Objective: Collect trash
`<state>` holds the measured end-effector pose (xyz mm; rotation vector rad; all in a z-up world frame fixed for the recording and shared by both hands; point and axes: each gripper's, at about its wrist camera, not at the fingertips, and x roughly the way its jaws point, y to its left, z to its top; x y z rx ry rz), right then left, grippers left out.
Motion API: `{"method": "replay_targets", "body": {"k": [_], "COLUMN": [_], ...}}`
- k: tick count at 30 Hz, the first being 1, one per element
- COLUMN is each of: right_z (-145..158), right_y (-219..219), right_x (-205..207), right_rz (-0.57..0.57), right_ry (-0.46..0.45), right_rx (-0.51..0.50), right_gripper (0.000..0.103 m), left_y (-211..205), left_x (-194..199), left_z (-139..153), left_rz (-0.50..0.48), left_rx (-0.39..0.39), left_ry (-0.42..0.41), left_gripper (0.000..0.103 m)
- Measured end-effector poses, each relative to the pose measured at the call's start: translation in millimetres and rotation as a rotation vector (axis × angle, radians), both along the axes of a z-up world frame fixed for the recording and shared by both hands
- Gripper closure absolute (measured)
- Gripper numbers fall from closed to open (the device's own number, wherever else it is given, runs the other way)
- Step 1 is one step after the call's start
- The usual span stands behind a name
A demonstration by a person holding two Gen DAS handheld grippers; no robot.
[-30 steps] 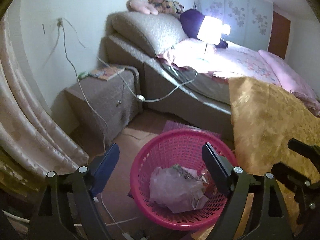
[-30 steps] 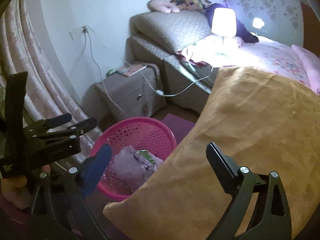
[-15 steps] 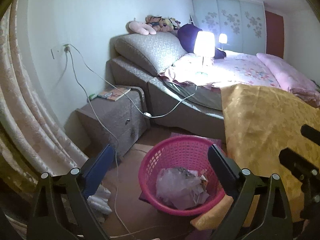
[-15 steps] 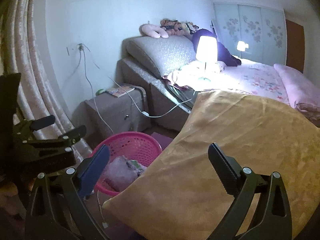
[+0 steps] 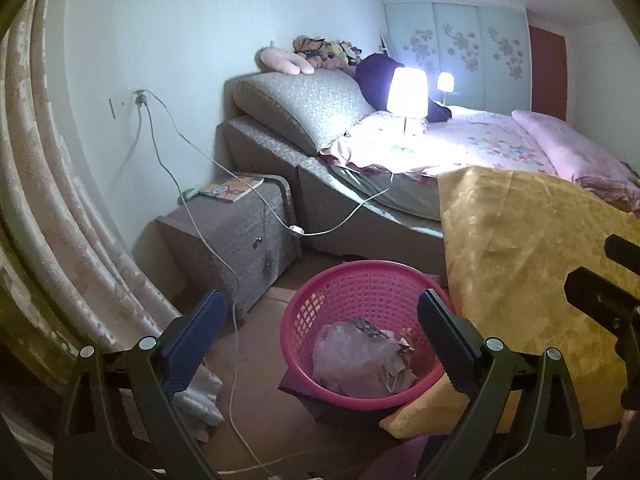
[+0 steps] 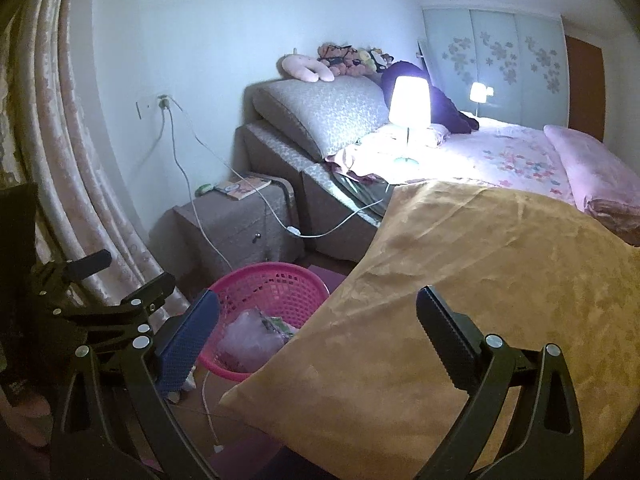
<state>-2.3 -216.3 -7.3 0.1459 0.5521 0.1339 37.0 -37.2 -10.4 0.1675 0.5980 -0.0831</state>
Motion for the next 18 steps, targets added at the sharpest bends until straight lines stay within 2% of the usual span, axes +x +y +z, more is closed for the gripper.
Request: {"method": "replay_targets", "body": {"k": [18], "right_z": [-8.3], "right_y": [2.6], "right_x": [2.1], "right_rz": [0.002], "right_ry": [0.034], "right_rx": [0.0], "right_gripper": [0.007], "left_y": [6.5], "left_x": [2.5], "left_z": [-1.4], "left_rz": [0.001], "left_rx": [-0.02], "left_ry": [0.004], "left_gripper": [0.01]}}
